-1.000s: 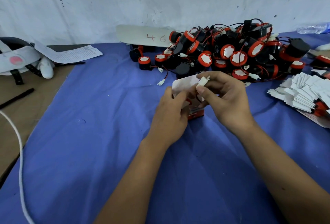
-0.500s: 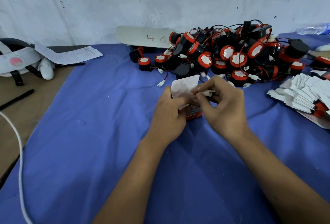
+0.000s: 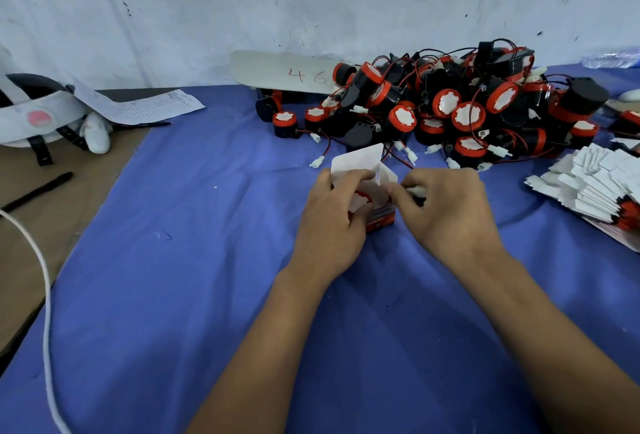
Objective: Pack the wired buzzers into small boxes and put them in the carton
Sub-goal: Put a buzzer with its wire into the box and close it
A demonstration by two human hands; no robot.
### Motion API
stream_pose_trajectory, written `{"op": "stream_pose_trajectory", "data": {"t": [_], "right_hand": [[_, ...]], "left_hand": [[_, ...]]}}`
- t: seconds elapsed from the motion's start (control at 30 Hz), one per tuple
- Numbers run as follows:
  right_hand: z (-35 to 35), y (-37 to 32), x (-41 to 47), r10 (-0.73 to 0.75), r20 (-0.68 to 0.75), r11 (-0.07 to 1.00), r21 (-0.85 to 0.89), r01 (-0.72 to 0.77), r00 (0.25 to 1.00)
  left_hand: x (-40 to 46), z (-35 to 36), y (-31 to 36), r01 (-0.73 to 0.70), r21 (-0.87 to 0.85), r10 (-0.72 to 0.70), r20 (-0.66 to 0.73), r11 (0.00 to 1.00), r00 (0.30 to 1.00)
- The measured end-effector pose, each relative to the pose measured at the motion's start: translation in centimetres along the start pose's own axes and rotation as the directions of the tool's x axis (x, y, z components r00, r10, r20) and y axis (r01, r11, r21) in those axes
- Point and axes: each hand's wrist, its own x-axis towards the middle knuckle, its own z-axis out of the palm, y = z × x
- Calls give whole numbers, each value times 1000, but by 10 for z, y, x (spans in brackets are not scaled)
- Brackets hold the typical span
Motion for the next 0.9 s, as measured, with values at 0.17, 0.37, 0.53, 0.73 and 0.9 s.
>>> {"op": "stream_pose_trajectory", "data": {"t": [0.17,0.37,0.53,0.73,0.9], "right_hand": [[-10,-2,-1,113,108,951,278,-139,988],[-7,-4,-2,-123,-19,982,142,124,992],[1,-9,3,-127,-2,988,-94,126,992],[9,-12,7,-64,204,936,-328,130,977],[3,-7,15,-108,338,910,-345,230,935]], "left_hand": [[1,1,-2,19,5,-19,-33,1000,999],[3,-6,-2,-8,-43,9,12,999,1000],[1,-6,3,-36,-85,40,55,996,998],[0,-7,5,-55,-125,64,62,991,996],[0,-5,2,-35,-82,42,78,996,996]]}}
